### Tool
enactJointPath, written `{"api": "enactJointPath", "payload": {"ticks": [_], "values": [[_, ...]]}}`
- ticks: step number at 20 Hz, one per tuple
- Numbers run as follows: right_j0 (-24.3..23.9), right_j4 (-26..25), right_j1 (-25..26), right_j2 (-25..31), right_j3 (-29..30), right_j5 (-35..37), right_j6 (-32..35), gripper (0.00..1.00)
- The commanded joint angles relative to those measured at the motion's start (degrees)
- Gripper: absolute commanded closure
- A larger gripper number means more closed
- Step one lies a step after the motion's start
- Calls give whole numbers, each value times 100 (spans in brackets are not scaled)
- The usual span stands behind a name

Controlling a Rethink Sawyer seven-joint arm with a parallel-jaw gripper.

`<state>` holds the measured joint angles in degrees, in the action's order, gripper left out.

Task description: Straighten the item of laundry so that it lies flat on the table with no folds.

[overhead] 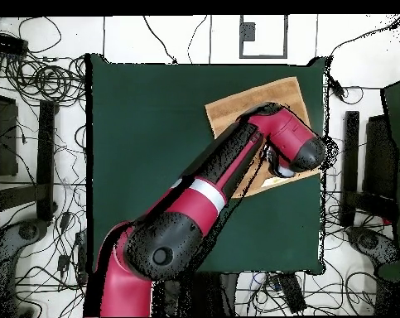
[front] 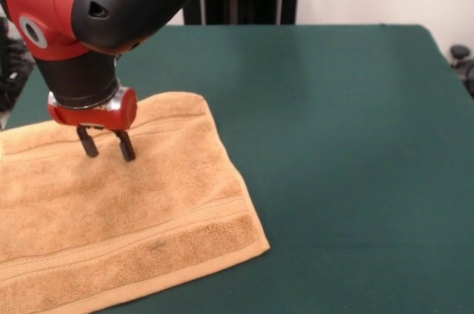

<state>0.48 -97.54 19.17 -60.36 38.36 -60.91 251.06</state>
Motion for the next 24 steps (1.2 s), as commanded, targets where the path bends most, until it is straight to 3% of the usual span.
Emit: {"api": "enactJointPath", "payload": {"ticks": [1,24], "values": [[397,784,501,1378,-179,81,-445,0],[576,758,476,1323,-17,-38,-123,0]]}}
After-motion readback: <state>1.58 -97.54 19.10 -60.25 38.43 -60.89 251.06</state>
